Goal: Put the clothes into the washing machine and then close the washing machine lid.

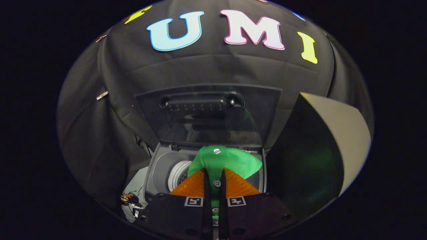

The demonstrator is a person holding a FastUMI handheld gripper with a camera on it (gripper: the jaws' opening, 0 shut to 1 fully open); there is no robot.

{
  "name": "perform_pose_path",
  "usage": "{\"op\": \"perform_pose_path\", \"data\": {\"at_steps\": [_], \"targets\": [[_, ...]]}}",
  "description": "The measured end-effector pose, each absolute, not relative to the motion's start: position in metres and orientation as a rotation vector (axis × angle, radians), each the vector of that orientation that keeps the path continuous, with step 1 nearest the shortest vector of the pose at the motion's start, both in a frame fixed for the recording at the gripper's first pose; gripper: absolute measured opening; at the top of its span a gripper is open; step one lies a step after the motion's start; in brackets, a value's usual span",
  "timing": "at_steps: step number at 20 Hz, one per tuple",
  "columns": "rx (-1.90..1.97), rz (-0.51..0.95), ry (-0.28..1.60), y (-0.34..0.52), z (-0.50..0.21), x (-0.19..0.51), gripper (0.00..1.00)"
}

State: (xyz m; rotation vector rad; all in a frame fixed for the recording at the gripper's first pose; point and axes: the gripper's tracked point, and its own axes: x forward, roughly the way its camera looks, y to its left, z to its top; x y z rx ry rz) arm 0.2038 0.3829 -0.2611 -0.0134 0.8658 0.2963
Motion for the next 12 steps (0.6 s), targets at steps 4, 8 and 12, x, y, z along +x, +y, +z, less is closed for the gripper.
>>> {"op": "perform_pose_path", "data": {"at_steps": [4,8,12], "targets": [[-0.034,0.287,0.885,0.386,-0.296,0.196,0.12],[-0.003,0.293,0.894,0.396,-0.301,0.196,0.21],[-0.053,0.276,0.825,0.392,-0.282,0.204,0.99]]}}
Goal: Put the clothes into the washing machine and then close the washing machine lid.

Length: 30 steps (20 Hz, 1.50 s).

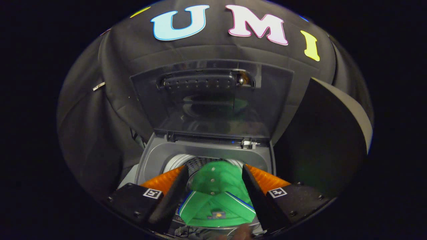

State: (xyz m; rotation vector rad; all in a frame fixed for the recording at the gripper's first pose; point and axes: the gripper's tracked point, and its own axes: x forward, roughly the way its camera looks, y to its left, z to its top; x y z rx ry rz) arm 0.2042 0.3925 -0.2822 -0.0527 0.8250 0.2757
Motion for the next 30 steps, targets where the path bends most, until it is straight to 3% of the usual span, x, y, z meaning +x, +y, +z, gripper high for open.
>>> {"op": "perform_pose_path", "data": {"at_steps": [10,19,30], "targets": [[-0.104,0.346,0.695,0.400,-0.242,0.195,0.99],[0.020,0.384,0.415,0.395,-0.135,0.195,0.99],[0.103,0.331,0.284,0.406,-0.051,0.304,0.99]]}}
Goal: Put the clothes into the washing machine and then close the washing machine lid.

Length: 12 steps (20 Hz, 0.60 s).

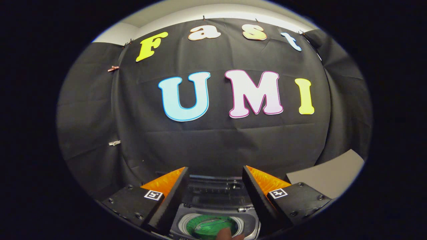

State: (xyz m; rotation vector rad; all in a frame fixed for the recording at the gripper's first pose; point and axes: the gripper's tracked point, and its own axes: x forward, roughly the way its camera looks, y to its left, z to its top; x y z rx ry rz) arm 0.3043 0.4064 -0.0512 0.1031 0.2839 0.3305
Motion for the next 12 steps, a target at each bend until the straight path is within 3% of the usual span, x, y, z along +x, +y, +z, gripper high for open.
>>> {"op": "perform_pose_path", "data": {"at_steps": [5,12], "targets": [[0.077,0.307,0.321,0.427,-0.063,0.361,0.99],[0.023,0.243,0.513,0.444,-0.141,0.404,0.99]]}}
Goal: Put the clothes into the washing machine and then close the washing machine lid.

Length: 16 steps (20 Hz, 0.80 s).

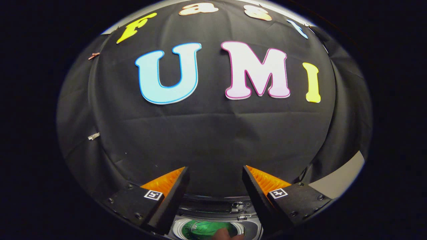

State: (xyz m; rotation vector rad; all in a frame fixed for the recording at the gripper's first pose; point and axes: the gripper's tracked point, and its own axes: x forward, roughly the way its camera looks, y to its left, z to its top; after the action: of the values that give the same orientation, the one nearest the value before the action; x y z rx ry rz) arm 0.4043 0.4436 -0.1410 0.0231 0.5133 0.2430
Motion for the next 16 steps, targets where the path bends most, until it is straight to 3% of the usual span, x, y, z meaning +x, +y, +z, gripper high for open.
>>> {"op": "perform_pose_path", "data": {"at_steps": [8,16], "targets": [[-0.044,0.252,0.661,0.452,-0.193,0.405,1.00],[0.010,0.286,0.760,0.450,-0.199,0.374,1.00]]}}
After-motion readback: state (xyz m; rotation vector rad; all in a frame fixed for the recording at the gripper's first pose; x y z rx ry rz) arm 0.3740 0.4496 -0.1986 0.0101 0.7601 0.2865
